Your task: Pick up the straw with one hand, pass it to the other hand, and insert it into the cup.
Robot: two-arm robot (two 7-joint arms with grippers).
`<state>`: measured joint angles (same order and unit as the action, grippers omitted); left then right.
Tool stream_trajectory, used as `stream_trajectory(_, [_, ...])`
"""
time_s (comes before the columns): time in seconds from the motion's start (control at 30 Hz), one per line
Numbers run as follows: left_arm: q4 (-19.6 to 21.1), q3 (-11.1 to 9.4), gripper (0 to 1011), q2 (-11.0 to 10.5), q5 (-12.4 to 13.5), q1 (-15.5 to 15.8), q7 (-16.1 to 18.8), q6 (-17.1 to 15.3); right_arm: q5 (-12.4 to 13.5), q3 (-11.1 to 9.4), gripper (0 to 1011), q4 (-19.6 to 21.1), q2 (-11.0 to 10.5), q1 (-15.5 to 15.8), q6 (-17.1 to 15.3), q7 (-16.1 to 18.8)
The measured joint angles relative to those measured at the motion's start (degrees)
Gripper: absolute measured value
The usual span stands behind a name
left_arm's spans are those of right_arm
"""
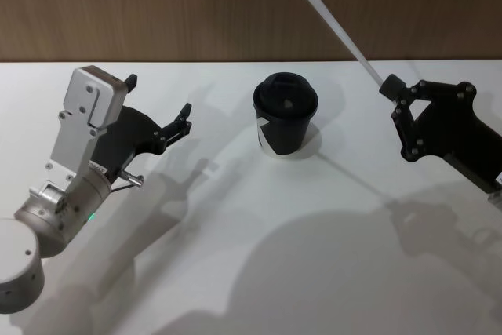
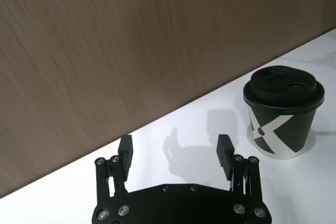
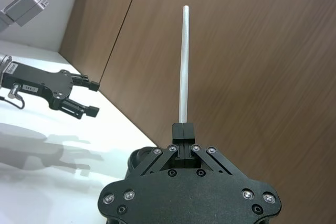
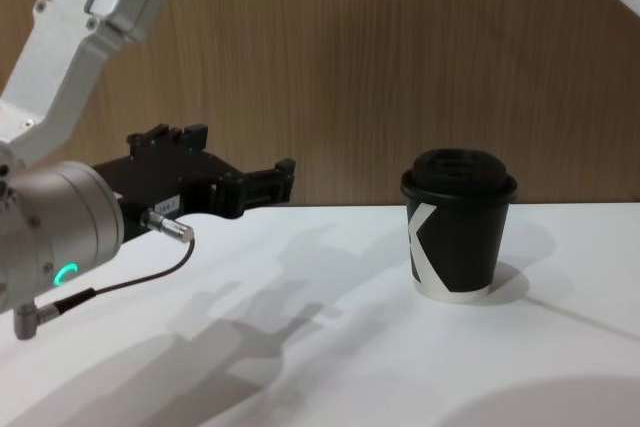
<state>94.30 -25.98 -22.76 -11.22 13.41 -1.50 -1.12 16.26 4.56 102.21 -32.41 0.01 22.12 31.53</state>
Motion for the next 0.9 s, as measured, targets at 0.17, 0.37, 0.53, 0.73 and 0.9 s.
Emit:
stream_trajectory(0.17, [1.71, 0.56, 1003, -1.26, -0.89, -0.12, -2.39, -0.36, 0.30, 0.05, 0, 0.11, -0.23, -0.12, 0.26, 0.46])
stream_trajectory(0.37, [3.81, 1.92, 1003, -2.46, -4.22, -0.23, -6.11, -0.67, 0.55, 0.11, 0, 0.18, -0.43, -0.22, 0.59, 0.88])
stream_trajectory(0.53, [5.33, 3.29, 1003, -2.99, -7.64, -0.33, -9.12, -1.05, 0.67, 0.14, 0, 0.21, -0.52, -0.25, 0.67, 1.05])
stream_trajectory(0.73, [6.94, 5.03, 1003, -3.20, -13.09, -0.35, -13.31, -1.93, 0.77, 0.18, 0, 0.24, -0.60, -0.27, 0.80, 1.16])
stream_trajectory(0.9, [7.87, 6.28, 1003, -3.18, -18.03, -0.11, -16.82, -3.02, 0.80, 0.20, 0, 0.27, -0.63, -0.29, 0.85, 1.27])
